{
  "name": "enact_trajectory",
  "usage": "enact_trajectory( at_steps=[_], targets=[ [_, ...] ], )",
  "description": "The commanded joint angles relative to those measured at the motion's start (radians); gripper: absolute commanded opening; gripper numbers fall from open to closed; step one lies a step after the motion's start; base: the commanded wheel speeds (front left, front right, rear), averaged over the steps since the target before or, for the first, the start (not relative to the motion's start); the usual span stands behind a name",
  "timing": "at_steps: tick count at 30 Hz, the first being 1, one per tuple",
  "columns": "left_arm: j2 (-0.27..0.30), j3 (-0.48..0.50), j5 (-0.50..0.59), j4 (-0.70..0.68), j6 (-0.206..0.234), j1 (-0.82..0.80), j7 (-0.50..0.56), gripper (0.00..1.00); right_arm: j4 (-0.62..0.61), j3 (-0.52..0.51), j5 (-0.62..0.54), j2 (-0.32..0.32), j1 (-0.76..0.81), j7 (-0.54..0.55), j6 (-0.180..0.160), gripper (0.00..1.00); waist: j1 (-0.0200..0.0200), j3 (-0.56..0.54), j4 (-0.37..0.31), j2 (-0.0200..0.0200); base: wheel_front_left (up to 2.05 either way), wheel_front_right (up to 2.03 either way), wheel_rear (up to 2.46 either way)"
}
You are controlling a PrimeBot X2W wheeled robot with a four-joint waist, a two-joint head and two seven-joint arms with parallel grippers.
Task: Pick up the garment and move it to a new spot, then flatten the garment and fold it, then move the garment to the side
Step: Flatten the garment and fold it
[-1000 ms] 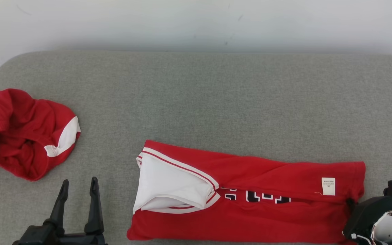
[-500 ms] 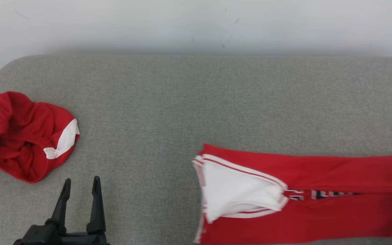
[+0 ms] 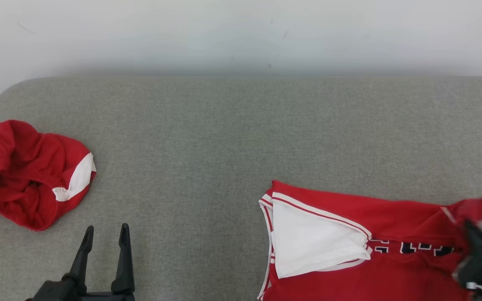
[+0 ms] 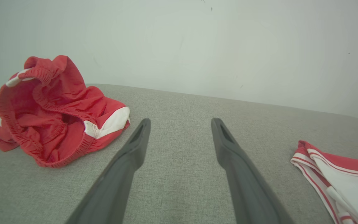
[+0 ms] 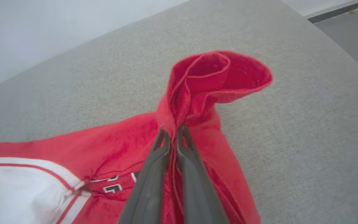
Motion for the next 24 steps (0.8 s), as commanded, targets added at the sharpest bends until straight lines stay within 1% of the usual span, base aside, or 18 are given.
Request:
enact_trajectory(
  at_steps=[1,4,6,13,14,15,16,17,24],
  targets=[
    [0.004,-0.002,-0.002,0.001,-0.001,0.006,-0.003,1.00,-0.013,0.048,0.034,0.001,0.014,-0.001,-0.003,0.00,0.0001,-0.003,-0.001,0.0000,0.00,0.00,0.00],
    [0.005,-0.010,-0.002,0.006,-0.001,0.005,-0.003,1.00,-0.018,0.180,0.083,0.002,0.027,-0.002,-0.003,0.00,0.0001,-0.006,0.002,0.0000,0.00,0.00,0.00],
    [0.006,-0.018,-0.004,0.009,-0.001,0.004,-0.003,1.00,-0.011,0.251,0.098,0.001,0.023,-0.003,-0.003,0.00,0.0001,-0.009,0.007,0.0000,0.00,0.00,0.00],
    [0.007,-0.027,-0.010,0.021,-0.001,0.009,-0.003,1.00,0.058,0.437,0.108,0.002,-0.027,-0.022,-0.003,0.00,0.0001,-0.024,0.033,0.0000,0.00,0.00,0.00],
    [0.007,-0.028,-0.011,0.024,-0.001,0.010,-0.003,1.00,0.073,0.459,0.117,0.002,-0.033,-0.025,-0.003,0.00,0.0001,-0.027,0.036,0.0000,0.00,0.00,0.00],
    [0.007,-0.028,-0.011,0.024,-0.001,0.010,-0.003,1.00,0.073,0.459,0.117,0.002,-0.033,-0.025,-0.003,0.00,0.0001,-0.027,0.036,0.0000,0.00,0.00,0.00],
    [0.007,-0.031,-0.011,0.027,-0.001,0.009,-0.003,1.00,0.107,0.497,0.135,0.001,-0.051,-0.037,-0.003,0.00,0.0001,-0.030,0.045,0.0000,0.00,0.00,0.00],
    [0.007,-0.031,-0.011,0.027,-0.001,0.009,-0.003,1.00,0.107,0.497,0.135,0.001,-0.051,-0.037,-0.003,0.00,0.0001,-0.030,0.045,0.0000,0.00,0.00,0.00],
    [0.010,-0.035,-0.020,0.030,-0.001,-0.003,-0.003,1.00,0.220,0.595,0.166,0.001,-0.116,-0.071,-0.003,0.00,0.0001,-0.028,0.065,0.0000,0.00,0.00,0.00]
  ],
)
